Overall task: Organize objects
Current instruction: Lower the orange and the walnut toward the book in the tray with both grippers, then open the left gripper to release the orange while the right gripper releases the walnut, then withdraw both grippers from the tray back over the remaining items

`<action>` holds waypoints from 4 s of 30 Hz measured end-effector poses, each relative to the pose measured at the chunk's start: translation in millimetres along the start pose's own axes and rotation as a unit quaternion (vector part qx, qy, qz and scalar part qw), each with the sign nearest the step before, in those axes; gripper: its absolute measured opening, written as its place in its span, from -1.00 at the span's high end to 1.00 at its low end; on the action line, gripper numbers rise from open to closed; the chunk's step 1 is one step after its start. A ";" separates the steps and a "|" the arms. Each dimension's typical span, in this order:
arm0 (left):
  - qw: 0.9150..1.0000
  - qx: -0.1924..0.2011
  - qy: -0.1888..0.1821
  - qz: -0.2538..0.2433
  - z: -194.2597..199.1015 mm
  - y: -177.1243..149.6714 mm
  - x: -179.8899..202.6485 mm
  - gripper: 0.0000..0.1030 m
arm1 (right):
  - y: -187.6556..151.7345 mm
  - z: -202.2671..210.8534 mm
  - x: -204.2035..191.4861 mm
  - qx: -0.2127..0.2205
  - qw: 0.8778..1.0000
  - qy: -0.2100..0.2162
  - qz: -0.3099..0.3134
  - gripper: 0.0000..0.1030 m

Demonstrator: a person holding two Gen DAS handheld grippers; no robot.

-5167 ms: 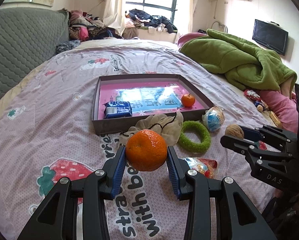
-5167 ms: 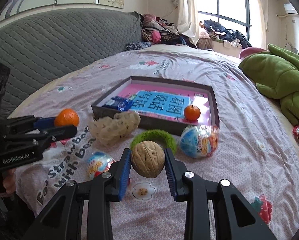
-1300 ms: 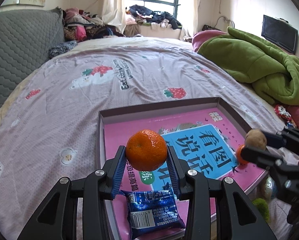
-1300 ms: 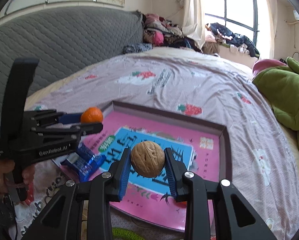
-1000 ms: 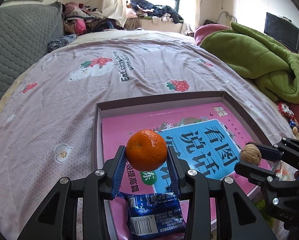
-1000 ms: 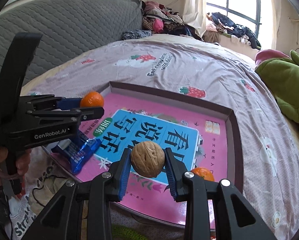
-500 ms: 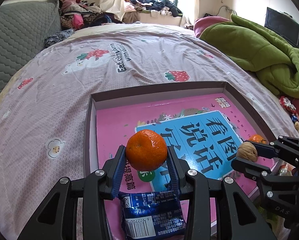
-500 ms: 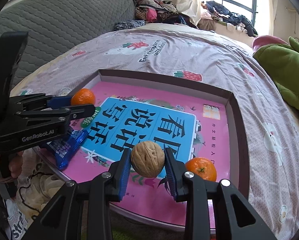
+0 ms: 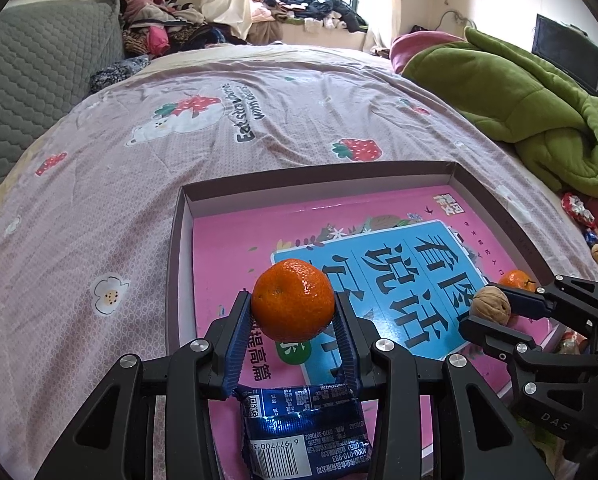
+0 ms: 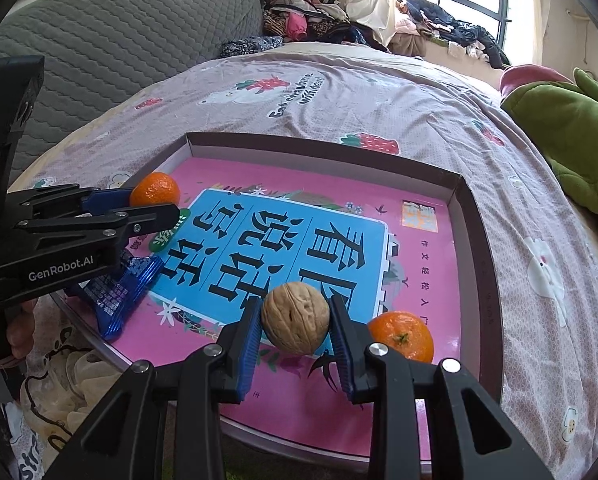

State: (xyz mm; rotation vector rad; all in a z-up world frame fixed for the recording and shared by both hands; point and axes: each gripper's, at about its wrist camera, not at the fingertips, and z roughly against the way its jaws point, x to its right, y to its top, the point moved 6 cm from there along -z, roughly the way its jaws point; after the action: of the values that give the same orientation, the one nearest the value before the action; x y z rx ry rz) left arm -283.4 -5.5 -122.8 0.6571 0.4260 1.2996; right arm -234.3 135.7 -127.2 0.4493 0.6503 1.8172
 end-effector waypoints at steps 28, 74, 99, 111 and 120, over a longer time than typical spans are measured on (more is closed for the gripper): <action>1.000 -0.029 0.002 -0.003 -13.9 -10.3 1.0 0.19 | -1.1 -3.7 -0.5 -0.005 1.000 -0.003 0.003 0.35; 1.000 -0.003 0.005 0.028 43.0 -3.7 4.5 -0.22 | 12.7 37.1 1.6 0.021 1.000 -0.006 -0.011 0.11; 0.998 0.053 -0.011 0.020 147.0 -16.9 40.1 -0.25 | 22.7 155.6 -8.2 0.124 0.992 -0.010 -0.003 0.06; 0.998 0.056 -0.013 0.003 173.2 -34.6 57.2 -0.26 | 10.3 189.8 9.0 0.146 0.989 -0.007 -0.035 0.06; 0.999 0.046 -0.017 -0.003 182.9 -55.6 66.4 -0.26 | -9.2 191.8 6.6 0.133 0.990 -0.004 -0.035 0.06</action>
State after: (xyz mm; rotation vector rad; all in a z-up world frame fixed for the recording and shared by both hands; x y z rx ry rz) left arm -111.5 14.4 -18.0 0.7536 0.4613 1.2665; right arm -116.2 185.1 16.0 0.6034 0.8972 1.6677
